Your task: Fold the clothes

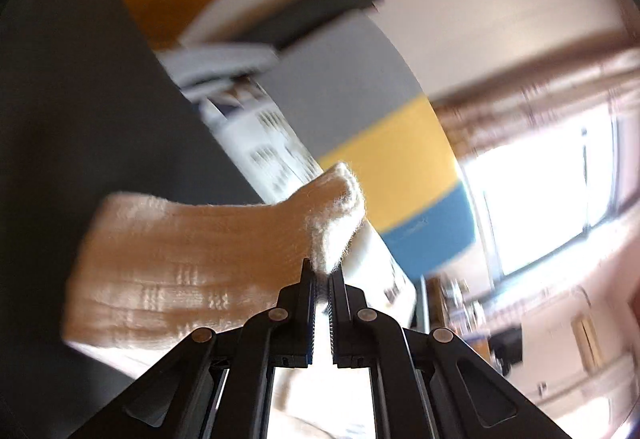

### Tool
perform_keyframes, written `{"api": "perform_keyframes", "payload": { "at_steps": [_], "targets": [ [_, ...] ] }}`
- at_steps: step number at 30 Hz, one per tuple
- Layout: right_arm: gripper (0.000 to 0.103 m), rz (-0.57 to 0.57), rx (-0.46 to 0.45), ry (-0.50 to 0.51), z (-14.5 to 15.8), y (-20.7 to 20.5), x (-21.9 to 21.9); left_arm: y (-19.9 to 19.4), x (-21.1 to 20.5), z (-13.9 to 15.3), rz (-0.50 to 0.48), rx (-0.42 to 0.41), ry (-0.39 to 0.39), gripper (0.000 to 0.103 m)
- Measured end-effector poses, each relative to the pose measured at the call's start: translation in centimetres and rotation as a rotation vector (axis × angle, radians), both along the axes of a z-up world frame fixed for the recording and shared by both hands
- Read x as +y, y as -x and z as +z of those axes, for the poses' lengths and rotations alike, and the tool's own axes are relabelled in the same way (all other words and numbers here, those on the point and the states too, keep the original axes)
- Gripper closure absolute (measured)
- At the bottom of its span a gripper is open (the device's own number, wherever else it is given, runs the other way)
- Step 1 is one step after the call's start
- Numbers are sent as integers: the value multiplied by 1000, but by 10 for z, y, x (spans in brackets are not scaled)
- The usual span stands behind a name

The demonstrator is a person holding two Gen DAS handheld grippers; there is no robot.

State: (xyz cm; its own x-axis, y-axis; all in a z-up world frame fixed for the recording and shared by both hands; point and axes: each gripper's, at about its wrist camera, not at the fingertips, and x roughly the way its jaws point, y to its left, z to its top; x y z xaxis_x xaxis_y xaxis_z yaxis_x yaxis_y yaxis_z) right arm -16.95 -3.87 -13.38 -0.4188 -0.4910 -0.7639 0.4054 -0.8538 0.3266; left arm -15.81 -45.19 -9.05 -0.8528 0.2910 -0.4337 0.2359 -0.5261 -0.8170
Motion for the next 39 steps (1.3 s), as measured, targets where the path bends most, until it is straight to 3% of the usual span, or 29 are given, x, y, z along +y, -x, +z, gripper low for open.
{"api": "perform_keyframes", "payload": {
  "at_steps": [4, 7, 9, 15, 18, 25, 26, 29, 30, 39],
  "targets": [
    [87, -22, -8, 18, -4, 0, 19, 21, 59, -10, -90, -26, -9, 98],
    [87, -33, -9, 28, -5, -1, 31, 54, 107, -13, -166, -63, 41, 98],
    [87, -32, -5, 26, -5, -2, 36, 42, 138, -19, -216, -87, 59, 98],
    [87, -39, -1, 48, -3, 1, 50, 61, 194, -53, -303, -192, 114, 98],
    [87, -28, -16, 124, 1, 7, 51, 56, 209, -65, -329, -218, 134, 97],
    [87, 36, -71, 339, 3, 19, 24, 58, 207, -80, -346, -232, 90, 94],
    [85, 35, -78, 366, 2, 20, 19, 58, 208, -78, -358, -223, 85, 88],
    [76, 16, -108, 415, -6, 27, 8, 54, 207, -67, -387, -188, 64, 60],
    [76, 9, -118, 424, -8, 29, 4, 51, 204, -63, -385, -181, 54, 58],
    [79, -95, -233, 513, -33, 45, -17, -15, 128, -42, -281, -159, -12, 58]
  ]
}}
